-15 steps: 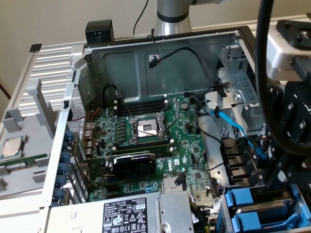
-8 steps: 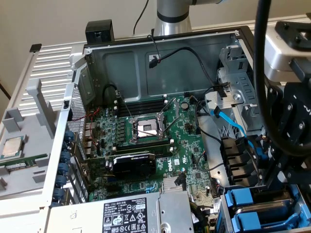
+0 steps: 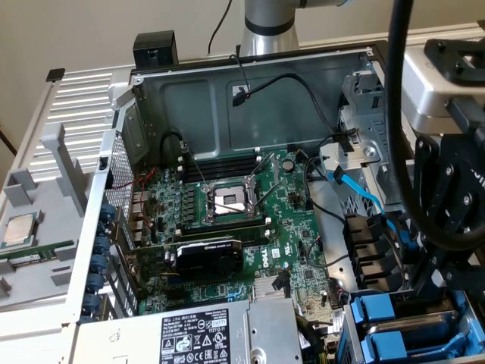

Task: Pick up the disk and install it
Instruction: 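Insert the first disk wire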

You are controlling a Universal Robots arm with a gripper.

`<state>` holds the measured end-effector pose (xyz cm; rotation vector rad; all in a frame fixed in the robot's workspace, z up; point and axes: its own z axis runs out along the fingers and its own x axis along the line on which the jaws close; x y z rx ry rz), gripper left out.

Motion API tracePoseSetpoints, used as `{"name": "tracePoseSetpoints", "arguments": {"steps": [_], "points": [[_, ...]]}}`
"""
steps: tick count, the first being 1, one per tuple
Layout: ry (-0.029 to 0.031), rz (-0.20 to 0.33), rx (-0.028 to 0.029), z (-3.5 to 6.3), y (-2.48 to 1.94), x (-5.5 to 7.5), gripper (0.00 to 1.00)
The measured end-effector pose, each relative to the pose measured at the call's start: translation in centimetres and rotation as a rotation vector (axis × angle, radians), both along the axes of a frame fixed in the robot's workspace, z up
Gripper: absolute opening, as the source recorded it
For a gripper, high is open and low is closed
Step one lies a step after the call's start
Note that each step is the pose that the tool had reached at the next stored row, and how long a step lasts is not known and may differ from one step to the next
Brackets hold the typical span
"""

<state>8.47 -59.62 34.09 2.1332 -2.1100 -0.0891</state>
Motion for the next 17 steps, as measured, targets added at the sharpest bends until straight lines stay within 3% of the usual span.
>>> {"name": "tracePoseSetpoints", "arguments": {"steps": [17], "points": [[-0.0134, -0.024, -0.0001, -0.35, 0.01, -0.30, 0.17]]}}
